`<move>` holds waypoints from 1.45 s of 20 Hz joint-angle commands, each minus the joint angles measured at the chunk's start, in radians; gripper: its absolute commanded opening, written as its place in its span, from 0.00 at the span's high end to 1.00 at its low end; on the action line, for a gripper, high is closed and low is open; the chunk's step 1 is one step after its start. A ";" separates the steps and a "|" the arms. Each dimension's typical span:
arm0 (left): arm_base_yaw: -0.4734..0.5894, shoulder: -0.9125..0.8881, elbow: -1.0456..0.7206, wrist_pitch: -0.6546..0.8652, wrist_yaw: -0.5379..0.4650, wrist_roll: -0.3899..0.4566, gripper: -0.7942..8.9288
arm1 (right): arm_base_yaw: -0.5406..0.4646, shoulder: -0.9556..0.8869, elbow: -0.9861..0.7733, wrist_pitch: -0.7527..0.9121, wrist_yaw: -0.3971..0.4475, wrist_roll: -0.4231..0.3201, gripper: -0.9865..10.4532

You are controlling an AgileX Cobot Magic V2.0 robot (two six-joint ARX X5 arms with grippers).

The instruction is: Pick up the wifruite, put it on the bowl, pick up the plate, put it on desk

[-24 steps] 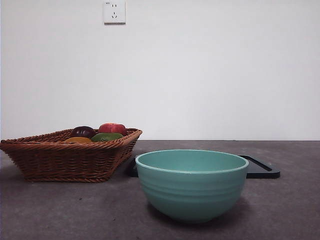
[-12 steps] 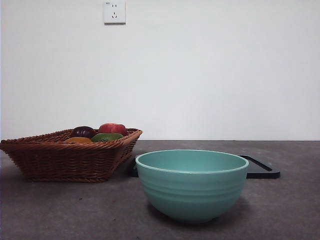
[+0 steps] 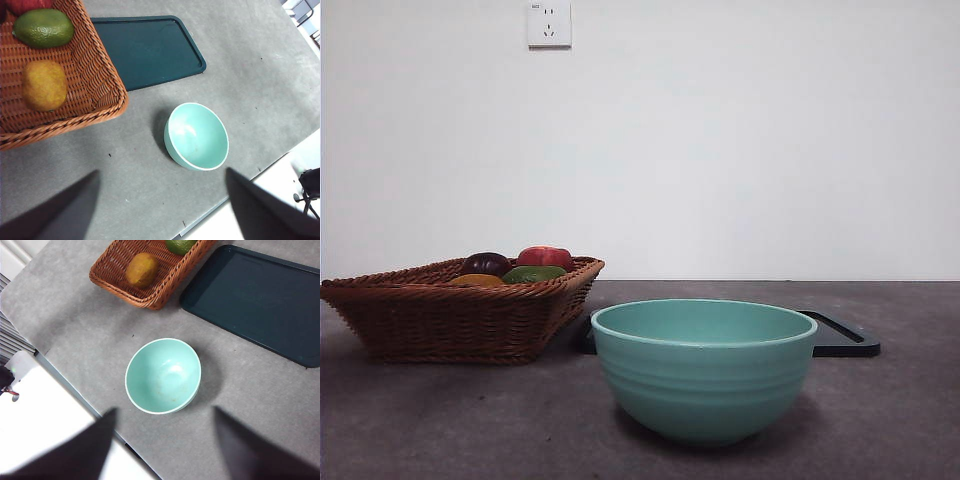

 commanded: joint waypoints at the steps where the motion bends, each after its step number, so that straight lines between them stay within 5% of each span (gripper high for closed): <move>1: -0.004 0.010 0.023 0.007 0.002 0.013 0.47 | 0.006 0.006 0.018 0.004 -0.001 -0.003 0.57; 11: -0.004 0.095 0.051 0.056 -0.019 -0.012 0.47 | 0.006 0.006 0.018 0.004 -0.001 0.003 0.57; 29: -0.091 0.733 0.350 0.142 -0.372 0.057 0.47 | 0.006 0.006 0.018 0.003 -0.001 0.003 0.57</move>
